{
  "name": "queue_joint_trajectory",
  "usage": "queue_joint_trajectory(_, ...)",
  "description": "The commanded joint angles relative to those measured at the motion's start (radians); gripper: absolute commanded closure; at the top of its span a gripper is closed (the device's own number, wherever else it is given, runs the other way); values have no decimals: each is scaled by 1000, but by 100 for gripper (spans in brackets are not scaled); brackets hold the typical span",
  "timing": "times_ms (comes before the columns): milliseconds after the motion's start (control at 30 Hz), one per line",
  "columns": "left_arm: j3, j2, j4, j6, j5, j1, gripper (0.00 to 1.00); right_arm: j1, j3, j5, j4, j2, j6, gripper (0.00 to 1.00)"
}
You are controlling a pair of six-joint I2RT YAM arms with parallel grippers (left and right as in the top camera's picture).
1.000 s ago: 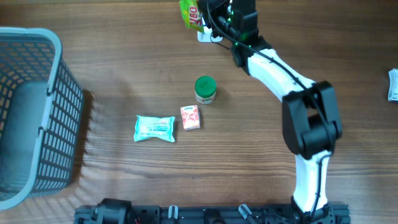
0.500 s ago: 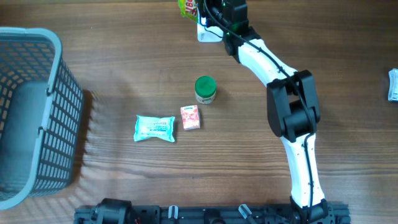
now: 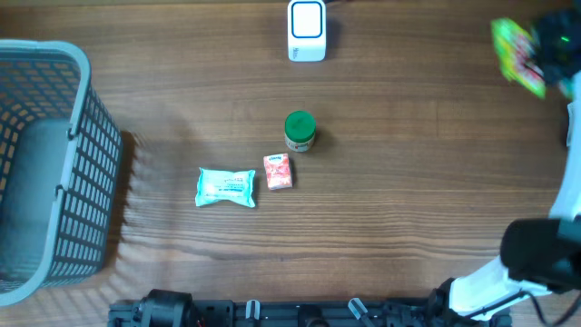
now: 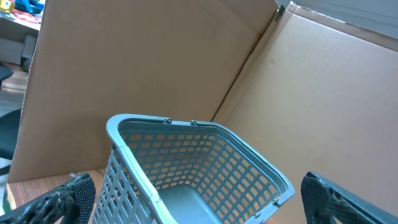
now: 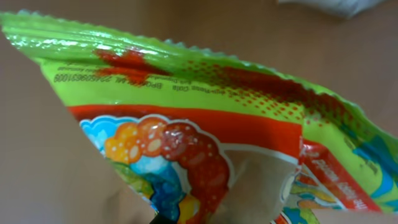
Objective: Scan the item barcode
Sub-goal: 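Move the Haribo bag right and release it at the table edge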
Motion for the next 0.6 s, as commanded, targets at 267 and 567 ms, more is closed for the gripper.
queue_joint_trajectory(267,-2,-2,2,10,1,-5,0,-221,-147,122,208,275,-524,34)
queue_joint_trajectory(567,-2,-2,2,10,1,-5,0,81,47,-437,-317,101,-148,0)
